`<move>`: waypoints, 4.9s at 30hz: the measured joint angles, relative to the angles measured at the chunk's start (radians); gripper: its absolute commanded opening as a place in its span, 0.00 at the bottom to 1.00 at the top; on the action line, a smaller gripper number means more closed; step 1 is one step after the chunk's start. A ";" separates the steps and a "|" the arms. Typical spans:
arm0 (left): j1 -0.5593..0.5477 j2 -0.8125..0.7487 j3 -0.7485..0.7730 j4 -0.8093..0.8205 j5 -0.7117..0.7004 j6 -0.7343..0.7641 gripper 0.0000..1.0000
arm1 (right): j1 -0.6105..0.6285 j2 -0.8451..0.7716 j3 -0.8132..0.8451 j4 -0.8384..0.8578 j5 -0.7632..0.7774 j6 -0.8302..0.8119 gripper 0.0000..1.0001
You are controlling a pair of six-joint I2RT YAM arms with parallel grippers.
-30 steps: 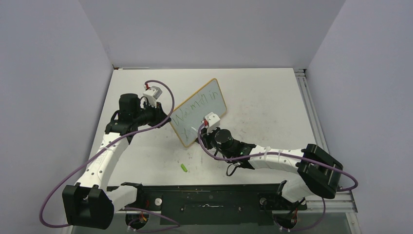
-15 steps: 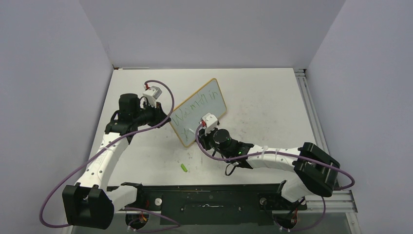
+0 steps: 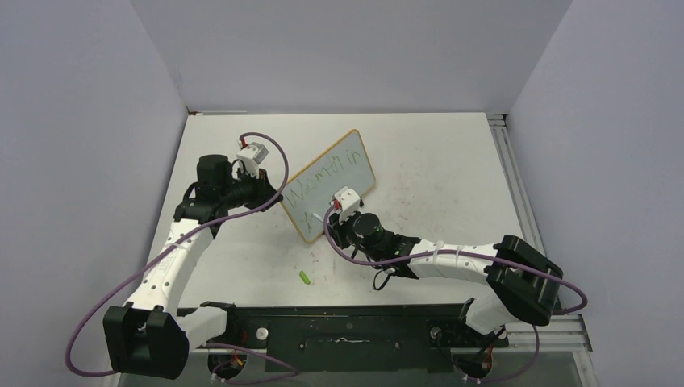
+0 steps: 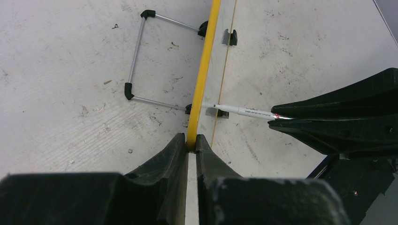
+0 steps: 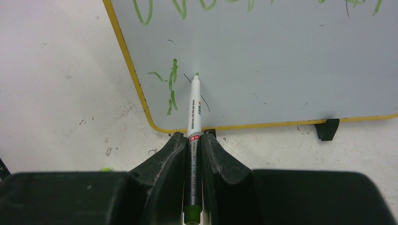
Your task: Write a sentence on the whiteboard
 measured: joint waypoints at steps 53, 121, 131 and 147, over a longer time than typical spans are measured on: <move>0.000 0.000 0.000 0.000 -0.004 0.000 0.00 | -0.003 0.013 0.011 -0.049 0.058 0.006 0.05; 0.000 0.000 0.000 0.000 0.002 0.000 0.00 | 0.004 -0.069 0.039 -0.073 0.094 -0.019 0.05; 0.000 0.000 0.000 0.000 0.002 0.000 0.00 | -0.008 -0.039 0.039 -0.061 0.082 -0.019 0.05; 0.000 0.000 0.000 0.000 0.002 0.000 0.00 | -0.014 -0.002 0.038 -0.053 0.072 -0.019 0.05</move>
